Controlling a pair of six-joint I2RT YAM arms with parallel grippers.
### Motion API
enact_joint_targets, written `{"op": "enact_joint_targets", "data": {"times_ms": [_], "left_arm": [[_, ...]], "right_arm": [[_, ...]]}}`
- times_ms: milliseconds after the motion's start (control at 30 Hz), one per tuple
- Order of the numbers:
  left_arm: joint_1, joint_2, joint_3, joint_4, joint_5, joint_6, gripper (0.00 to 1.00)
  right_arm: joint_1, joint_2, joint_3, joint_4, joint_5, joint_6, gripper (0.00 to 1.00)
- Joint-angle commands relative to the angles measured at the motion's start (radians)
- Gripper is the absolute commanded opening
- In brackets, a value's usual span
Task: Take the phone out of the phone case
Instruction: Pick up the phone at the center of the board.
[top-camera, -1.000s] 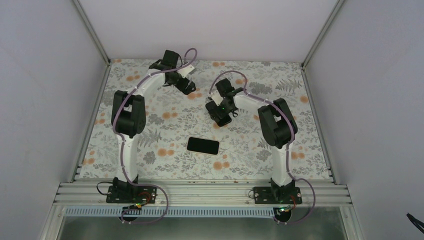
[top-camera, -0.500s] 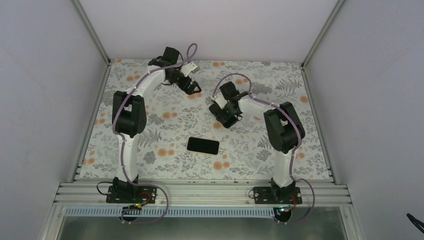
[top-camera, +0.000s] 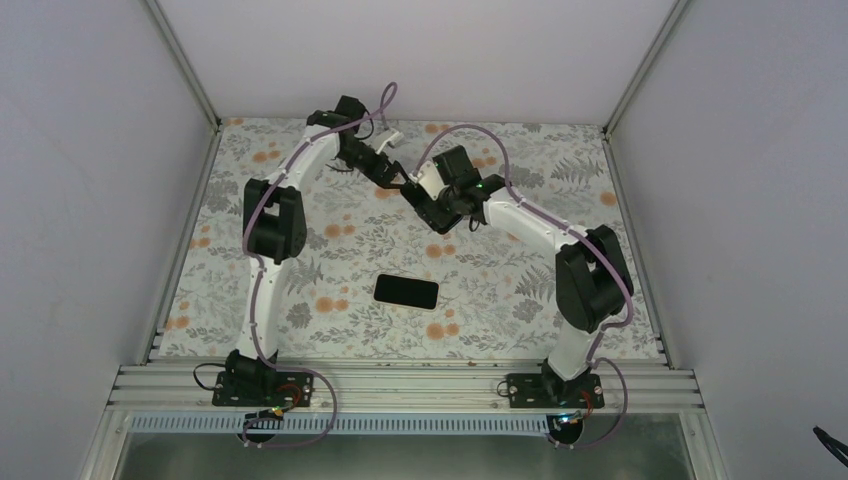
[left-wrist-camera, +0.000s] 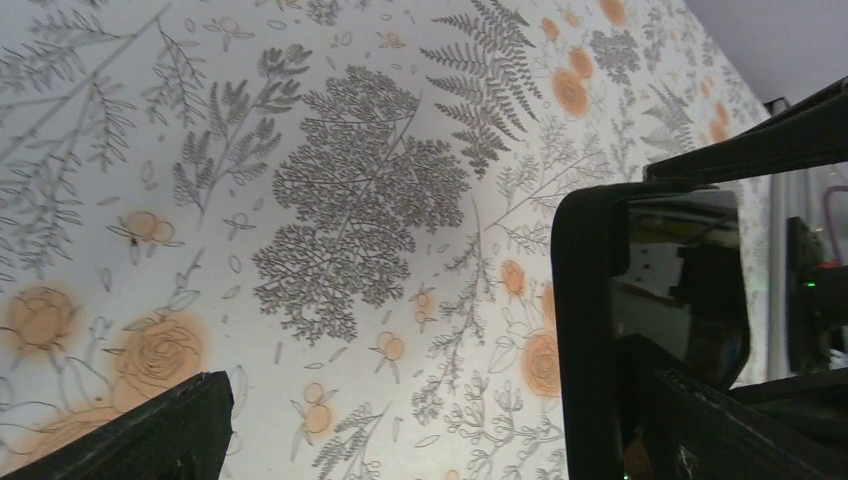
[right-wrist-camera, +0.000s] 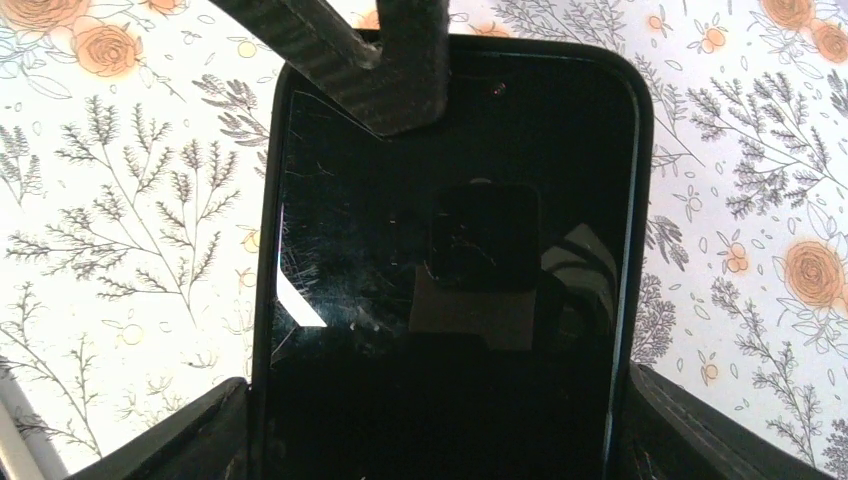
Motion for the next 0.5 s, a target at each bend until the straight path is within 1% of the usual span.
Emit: {"op": "enact_joint_targets", "data": {"times_ms": [0,100,167,267,333,400,467], "left_arm": [[-0.001,0.011,0.045,-0.068,0.102,-0.003,0.99],[0.0,0.013,0.06,-0.118,0.173,0.026,0.9],[0.002,0.02,0.062,-0.159,0.225,0.058,0.79],[0.001,0.049,0.079,-0.275,0.345,0.143,0.69],[0.001,0.043,0.048,-0.286,0.389,0.164,0.57],[-0.001,0.023,0.03,-0.287,0.411,0.183,0.47],[-0.001,-0.001,0.018,-0.286,0.432,0.198,0.35]], "right_arm": [[0.023,-0.006,0.07,0.044,-0.003,-0.011,0.57],[0.032,0.013,0.093,0.055,-0.001,-0.008,0.57],[0.033,0.024,0.1,0.069,0.004,-0.006,0.57],[0.035,0.041,0.122,0.075,-0.006,-0.005,0.57],[0.037,0.057,0.142,0.064,-0.011,-0.003,0.57],[0.039,0.063,0.15,0.062,-0.014,-0.005,0.57],[0.041,0.06,0.149,0.064,-0.018,-0.006,0.57]]}}
